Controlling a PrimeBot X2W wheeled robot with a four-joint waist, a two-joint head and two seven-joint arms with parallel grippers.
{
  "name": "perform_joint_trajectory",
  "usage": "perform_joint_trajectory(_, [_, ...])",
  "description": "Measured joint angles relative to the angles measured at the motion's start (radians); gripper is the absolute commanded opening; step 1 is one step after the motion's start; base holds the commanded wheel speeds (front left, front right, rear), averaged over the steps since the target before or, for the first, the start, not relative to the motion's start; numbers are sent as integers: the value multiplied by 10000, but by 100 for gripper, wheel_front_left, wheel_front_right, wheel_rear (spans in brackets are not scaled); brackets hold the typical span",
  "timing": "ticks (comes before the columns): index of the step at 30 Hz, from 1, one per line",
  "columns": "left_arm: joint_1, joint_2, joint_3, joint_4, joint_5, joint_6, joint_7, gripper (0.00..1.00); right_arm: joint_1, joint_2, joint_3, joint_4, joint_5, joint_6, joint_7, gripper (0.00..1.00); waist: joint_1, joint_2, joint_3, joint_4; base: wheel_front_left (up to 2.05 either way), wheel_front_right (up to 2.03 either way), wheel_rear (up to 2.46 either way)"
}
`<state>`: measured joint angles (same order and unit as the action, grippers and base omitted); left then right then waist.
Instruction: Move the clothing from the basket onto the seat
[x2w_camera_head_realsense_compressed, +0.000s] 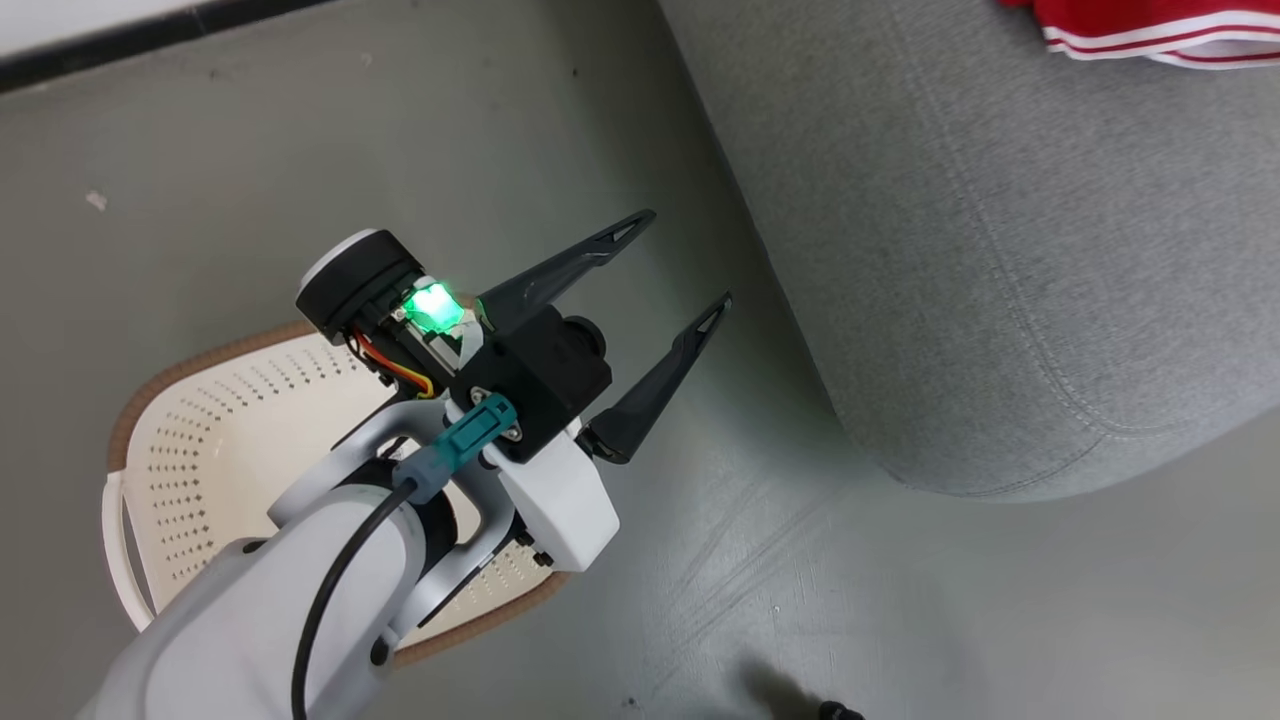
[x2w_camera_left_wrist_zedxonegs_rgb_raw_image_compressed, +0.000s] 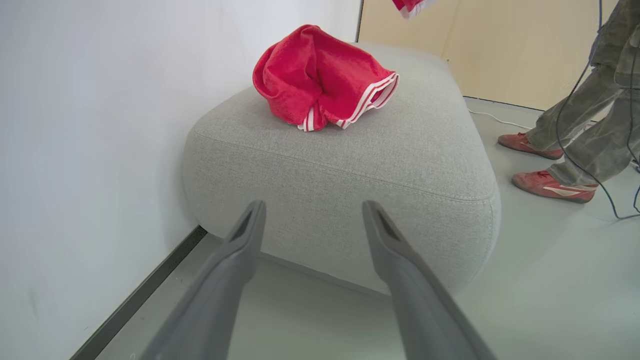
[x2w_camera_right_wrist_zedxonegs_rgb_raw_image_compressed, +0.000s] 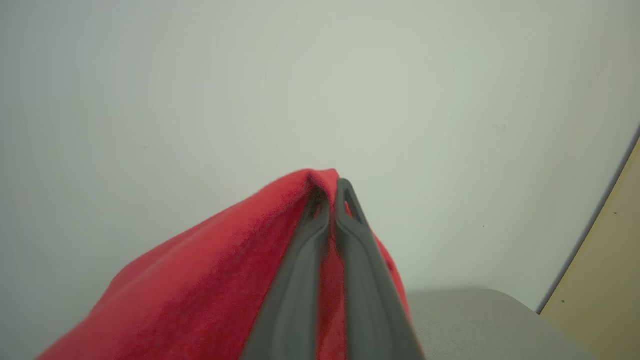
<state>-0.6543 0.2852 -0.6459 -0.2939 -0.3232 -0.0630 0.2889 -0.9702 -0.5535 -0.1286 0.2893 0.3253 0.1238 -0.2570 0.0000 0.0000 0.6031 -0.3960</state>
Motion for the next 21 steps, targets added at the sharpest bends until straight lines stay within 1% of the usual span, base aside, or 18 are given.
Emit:
perform_joint_trajectory(7, [-161, 79, -13, -224, 100, 36, 374, 100, -945, -562, 27, 813, -10, 0, 2, 0, 0, 0, 653, 220, 0, 0, 0])
perform_joint_trajectory(16, [-422, 128, 2, -533, 207, 79, 633, 100, -1919, -849, -249, 1730, -261, 0, 2, 0, 0, 0, 1507, 500, 0, 0, 0])
perform_joint_trajectory(18, [-498, 125, 0, -589, 251, 79, 640, 100, -1917, -834, -234, 2127, -470, 0, 4, 0, 0, 0, 1696, 561, 0, 0, 0])
perform_joint_trajectory(19, [-595, 115, -2, -656, 263, 79, 709, 100, -1867, -823, -234, 2546, -780, 2, 4, 0, 0, 0, 1880, 622, 0, 0, 0])
perform_joint_trajectory(21, [-680, 117, -6, -700, 280, 79, 709, 100, -1845, -763, -347, 2989, -878, 0, 4, 0, 0, 0, 2056, 682, 0, 0, 0])
